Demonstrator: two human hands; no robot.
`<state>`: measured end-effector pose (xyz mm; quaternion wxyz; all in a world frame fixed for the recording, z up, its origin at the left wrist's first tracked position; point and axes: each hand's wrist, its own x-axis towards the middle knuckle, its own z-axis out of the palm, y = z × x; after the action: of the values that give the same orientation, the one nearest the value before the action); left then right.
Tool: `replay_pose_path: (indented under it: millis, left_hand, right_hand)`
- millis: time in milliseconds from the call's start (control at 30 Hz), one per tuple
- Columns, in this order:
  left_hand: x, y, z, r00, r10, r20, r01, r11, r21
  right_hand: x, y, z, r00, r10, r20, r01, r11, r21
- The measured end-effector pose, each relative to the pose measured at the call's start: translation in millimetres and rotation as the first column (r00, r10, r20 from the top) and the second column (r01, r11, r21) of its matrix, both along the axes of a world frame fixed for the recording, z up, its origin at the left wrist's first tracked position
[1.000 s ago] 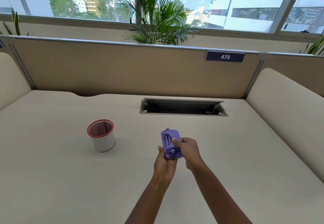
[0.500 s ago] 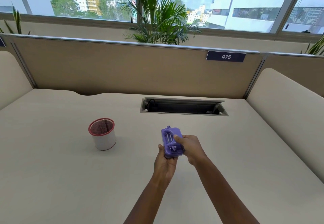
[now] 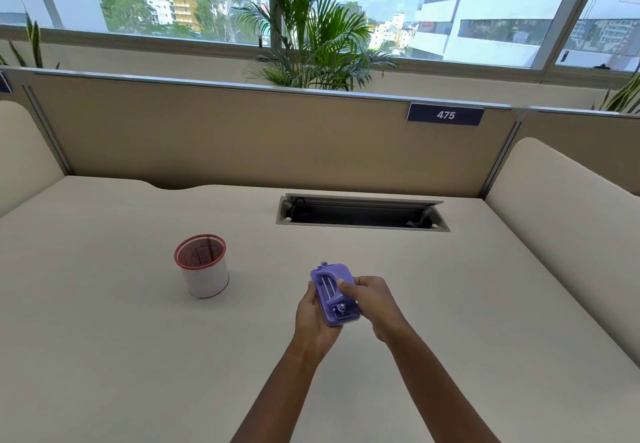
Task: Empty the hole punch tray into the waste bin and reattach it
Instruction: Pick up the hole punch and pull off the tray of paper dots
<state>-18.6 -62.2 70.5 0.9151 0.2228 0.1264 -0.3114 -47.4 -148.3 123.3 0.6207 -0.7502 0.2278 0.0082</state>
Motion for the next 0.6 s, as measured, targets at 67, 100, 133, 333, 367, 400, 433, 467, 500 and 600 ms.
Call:
replay_pose_path:
  millis: [67,100,133,333,367,400,433,467,500,600]
  left_hand:
    - [-0.1,-0.7,-2.1,1.000,0.003,0.007,-0.003,1.000,-0.007]
    - [-0.4,-0.6,-2.1,1.000,0.006,0.005,-0.006,1.000,-0.009]
    - [-0.3,-0.6,-3.1,1.000,0.009,0.003,-0.009,1.000,-0.007]
    - [1.8,2.3,-7.7,0.999,-0.008,-0.031,0.006,0.999,-0.039]
    - [2.2,2.5,-8.0,0.999,-0.008,-0.047,0.005,0.998,-0.060]
    - [3.1,3.2,-9.3,0.998,-0.008,-0.064,0.003,0.997,-0.075]
    - [3.8,3.9,-10.7,0.997,-0.007,-0.075,0.000,0.996,-0.092]
    - [5.1,4.1,-13.3,0.997,-0.009,-0.081,0.000,0.995,-0.104]
    - [5.2,4.5,-12.5,0.997,-0.017,-0.074,0.008,0.993,-0.117]
    - [0.5,5.3,-2.5,1.000,-0.016,-0.013,0.014,0.987,-0.157]
  right_hand:
    - [0.3,-0.7,1.2,1.000,0.016,-0.002,-0.016,0.994,-0.108]
    - [0.4,-1.1,1.8,1.000,0.023,-0.004,-0.023,0.988,-0.155]
    - [0.5,-1.5,2.4,0.999,0.033,-0.007,-0.033,0.983,-0.180]
    - [2.2,-6.0,5.3,0.996,0.066,-0.058,-0.065,0.997,0.034]
    - [2.0,-7.8,5.6,0.996,0.061,-0.058,-0.056,0.995,0.084]
    - [1.9,-9.4,5.8,0.997,0.053,-0.057,-0.044,0.989,0.141]
    - [1.6,-11.1,6.3,0.998,0.041,-0.055,-0.029,0.979,0.203]
    - [1.3,-12.8,6.6,0.998,0.027,-0.052,-0.013,0.963,0.268]
    - [1.1,-14.2,6.9,0.999,0.010,-0.050,0.007,0.941,0.338]
    - [1.3,-17.8,7.6,0.996,-0.056,-0.069,0.085,0.823,0.562]
